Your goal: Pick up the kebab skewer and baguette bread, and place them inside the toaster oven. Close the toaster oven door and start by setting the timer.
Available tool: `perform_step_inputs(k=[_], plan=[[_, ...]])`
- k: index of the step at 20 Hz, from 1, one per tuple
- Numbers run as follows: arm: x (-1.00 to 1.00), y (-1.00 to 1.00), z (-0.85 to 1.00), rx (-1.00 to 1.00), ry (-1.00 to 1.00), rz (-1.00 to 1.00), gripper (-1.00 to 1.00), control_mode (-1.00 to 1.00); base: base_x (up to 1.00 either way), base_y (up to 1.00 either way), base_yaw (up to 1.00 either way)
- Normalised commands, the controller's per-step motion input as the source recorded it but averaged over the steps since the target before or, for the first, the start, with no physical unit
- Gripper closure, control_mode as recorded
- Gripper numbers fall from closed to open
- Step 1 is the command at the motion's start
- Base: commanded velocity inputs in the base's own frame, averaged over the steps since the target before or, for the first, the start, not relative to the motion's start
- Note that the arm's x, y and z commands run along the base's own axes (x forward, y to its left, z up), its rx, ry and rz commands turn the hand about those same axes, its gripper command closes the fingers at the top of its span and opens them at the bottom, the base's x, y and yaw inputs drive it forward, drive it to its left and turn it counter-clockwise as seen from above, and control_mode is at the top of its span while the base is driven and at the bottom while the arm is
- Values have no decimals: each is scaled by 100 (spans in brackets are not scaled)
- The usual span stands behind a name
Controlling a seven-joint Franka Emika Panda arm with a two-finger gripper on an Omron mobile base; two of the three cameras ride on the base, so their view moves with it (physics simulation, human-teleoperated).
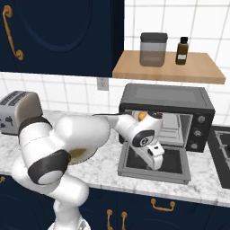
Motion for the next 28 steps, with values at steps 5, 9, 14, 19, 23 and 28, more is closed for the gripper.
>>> perform_step_inputs(k=[5,9,14,19,23,28], plan=[[-81,9,0,-4,9,57,-100,-100,0,0,0],[-81,8,0,0,1,37,-100,-100,0,0,0],[-3,39,-10,0,0,23,-100,-100,0,0,0],[1,34,-25,0,-6,21,-100,-100,0,0,0],[10,3,-24,0,-6,11,-100,-100,0,0,0],[25,0,-24,0,-5,1,-100,-100,0,0,0]])
